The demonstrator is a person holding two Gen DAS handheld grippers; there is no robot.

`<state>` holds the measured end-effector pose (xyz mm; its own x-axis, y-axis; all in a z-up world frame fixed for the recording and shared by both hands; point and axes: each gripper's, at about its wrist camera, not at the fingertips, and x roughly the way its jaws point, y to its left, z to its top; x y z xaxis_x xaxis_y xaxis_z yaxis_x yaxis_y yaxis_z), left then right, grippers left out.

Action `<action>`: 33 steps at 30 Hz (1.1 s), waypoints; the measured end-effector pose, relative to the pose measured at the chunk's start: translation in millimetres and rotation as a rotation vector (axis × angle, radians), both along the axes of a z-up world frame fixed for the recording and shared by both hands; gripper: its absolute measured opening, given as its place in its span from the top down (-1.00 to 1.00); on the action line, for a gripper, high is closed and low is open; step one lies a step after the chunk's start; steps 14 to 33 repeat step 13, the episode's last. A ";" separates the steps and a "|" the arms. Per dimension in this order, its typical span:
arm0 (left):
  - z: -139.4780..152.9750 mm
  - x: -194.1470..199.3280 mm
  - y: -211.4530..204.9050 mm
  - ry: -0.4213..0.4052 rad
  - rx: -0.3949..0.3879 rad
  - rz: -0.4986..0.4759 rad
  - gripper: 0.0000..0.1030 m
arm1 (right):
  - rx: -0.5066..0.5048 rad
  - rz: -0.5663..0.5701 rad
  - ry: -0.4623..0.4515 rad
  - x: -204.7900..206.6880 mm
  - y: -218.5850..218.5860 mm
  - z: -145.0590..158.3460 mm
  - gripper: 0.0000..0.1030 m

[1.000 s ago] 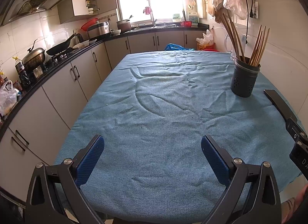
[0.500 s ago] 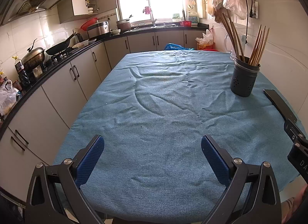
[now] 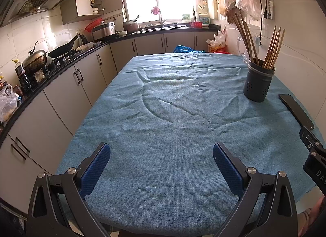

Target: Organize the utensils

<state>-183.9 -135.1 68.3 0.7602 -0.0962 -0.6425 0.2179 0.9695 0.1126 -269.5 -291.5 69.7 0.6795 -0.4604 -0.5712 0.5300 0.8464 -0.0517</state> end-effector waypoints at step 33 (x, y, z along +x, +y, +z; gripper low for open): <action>-2.6 14.5 13.2 0.028 -0.008 0.029 -0.95 | 0.044 0.073 0.018 11.0 -5.2 -1.8 -0.91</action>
